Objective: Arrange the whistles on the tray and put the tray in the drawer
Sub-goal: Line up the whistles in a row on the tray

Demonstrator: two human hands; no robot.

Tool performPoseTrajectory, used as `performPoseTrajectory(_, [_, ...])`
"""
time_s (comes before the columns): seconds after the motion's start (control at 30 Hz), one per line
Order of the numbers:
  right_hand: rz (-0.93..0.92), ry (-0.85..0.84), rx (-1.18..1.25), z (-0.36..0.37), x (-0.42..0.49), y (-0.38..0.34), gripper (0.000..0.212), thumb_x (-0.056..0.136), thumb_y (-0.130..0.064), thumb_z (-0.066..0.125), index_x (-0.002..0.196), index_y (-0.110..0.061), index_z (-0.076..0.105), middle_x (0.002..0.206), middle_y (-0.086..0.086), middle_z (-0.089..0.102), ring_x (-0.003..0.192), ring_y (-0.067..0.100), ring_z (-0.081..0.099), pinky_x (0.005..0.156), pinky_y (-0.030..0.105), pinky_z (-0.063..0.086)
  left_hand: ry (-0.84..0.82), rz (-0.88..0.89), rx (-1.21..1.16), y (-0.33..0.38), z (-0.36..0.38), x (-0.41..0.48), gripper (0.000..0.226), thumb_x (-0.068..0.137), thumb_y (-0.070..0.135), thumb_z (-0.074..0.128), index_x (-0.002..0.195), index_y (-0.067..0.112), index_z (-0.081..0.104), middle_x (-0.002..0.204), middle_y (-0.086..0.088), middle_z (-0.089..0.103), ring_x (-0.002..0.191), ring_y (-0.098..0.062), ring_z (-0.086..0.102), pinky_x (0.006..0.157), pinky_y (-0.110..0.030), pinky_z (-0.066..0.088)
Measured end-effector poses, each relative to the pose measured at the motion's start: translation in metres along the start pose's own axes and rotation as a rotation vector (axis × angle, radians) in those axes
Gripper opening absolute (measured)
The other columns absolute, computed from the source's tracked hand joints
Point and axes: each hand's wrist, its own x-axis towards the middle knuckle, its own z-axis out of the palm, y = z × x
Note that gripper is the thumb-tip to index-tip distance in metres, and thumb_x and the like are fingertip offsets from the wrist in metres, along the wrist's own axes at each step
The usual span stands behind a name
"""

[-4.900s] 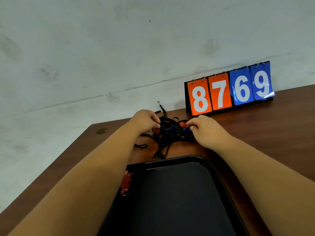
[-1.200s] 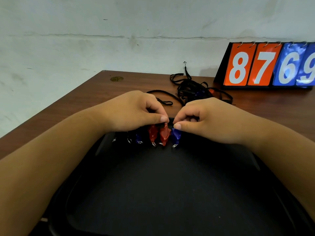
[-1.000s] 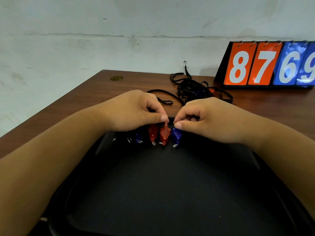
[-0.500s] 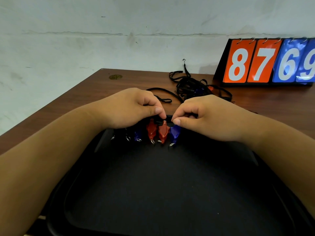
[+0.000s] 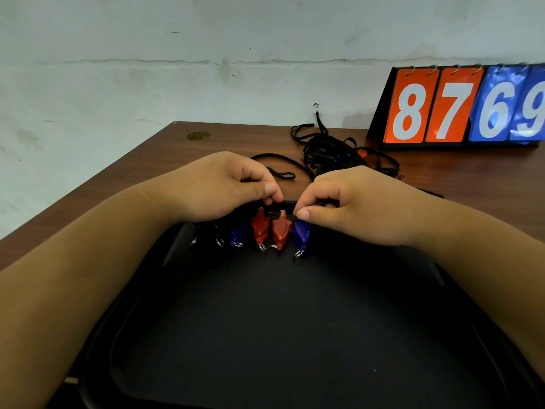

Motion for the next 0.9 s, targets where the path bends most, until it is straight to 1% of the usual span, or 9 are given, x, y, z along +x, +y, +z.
performPoseTrajectory(0.07, [0.001,-0.004,0.001,0.000,0.000,0.000,0.018,0.106,-0.042,0.065,0.117,-0.039,0.079,0.104,-0.028,0.067,0.107,-0.013,0.059,0.082,0.008,0.044,-0.010,-0.008,-0.001,0.001,0.000,-0.001,0.023,0.111,0.038,0.059,0.106,0.042,0.082,0.101,0.025,0.079,0.092,0.011,0.069,0.070,-0.001,0.041])
performPoseTrajectory(0.17, [0.007,-0.016,0.002,-0.001,0.001,0.000,0.018,0.106,-0.042,0.064,0.117,-0.041,0.078,0.105,-0.028,0.067,0.108,-0.014,0.059,0.083,0.009,0.044,-0.031,-0.020,-0.023,0.002,0.001,-0.001,0.021,0.109,0.038,0.063,0.106,0.040,0.083,0.101,0.022,0.081,0.095,0.009,0.071,0.080,-0.010,0.044])
performPoseTrajectory(0.3, [0.006,-0.008,0.009,0.000,0.000,0.000,0.018,0.106,-0.042,0.063,0.117,-0.040,0.078,0.104,-0.029,0.066,0.107,-0.014,0.059,0.083,0.010,0.044,-0.039,-0.033,-0.052,0.002,-0.001,-0.002,0.019,0.107,0.038,0.066,0.105,0.039,0.085,0.099,0.021,0.082,0.095,0.009,0.071,0.079,-0.005,0.043])
performPoseTrajectory(0.5, [0.013,0.002,0.017,0.000,0.001,0.001,0.018,0.107,-0.041,0.062,0.117,-0.040,0.078,0.102,-0.029,0.066,0.105,-0.015,0.059,0.084,0.010,0.044,-0.046,-0.027,-0.063,0.002,-0.001,-0.003,0.019,0.107,0.038,0.066,0.105,0.039,0.085,0.100,0.021,0.082,0.097,0.008,0.071,0.087,-0.017,0.045])
performPoseTrajectory(0.63, [0.032,0.062,0.034,-0.003,0.000,0.002,0.019,0.108,-0.039,0.062,0.116,-0.038,0.079,0.105,-0.025,0.071,0.103,-0.009,0.064,0.085,0.011,0.046,-0.028,-0.017,-0.027,0.001,-0.001,-0.003,0.020,0.108,0.040,0.064,0.104,0.042,0.084,0.100,0.024,0.080,0.095,0.008,0.070,0.084,-0.020,0.045])
performPoseTrajectory(0.73, [0.073,0.136,0.025,-0.007,0.000,0.007,0.019,0.108,-0.038,0.061,0.115,-0.040,0.079,0.103,-0.027,0.072,0.102,-0.011,0.064,0.082,0.008,0.046,-0.016,-0.012,-0.024,0.000,-0.001,-0.003,0.020,0.108,0.040,0.064,0.103,0.042,0.083,0.101,0.024,0.079,0.093,0.007,0.070,0.080,-0.019,0.045])
performPoseTrajectory(0.83, [0.130,0.204,0.022,-0.011,0.001,0.015,0.018,0.108,-0.039,0.062,0.113,-0.041,0.079,0.102,-0.027,0.071,0.099,-0.008,0.065,0.082,0.012,0.047,0.002,-0.015,-0.015,0.001,-0.002,-0.004,0.018,0.107,0.041,0.065,0.104,0.041,0.083,0.103,0.024,0.078,0.098,0.007,0.070,0.079,-0.019,0.047])
performPoseTrajectory(0.9, [0.171,0.232,0.020,-0.017,0.000,0.021,0.019,0.108,-0.040,0.062,0.116,-0.040,0.079,0.106,-0.026,0.071,0.101,-0.005,0.065,0.088,0.018,0.050,0.014,-0.015,0.009,0.002,-0.003,-0.005,0.018,0.107,0.041,0.064,0.106,0.042,0.082,0.106,0.026,0.078,0.100,0.009,0.069,0.078,-0.017,0.048])
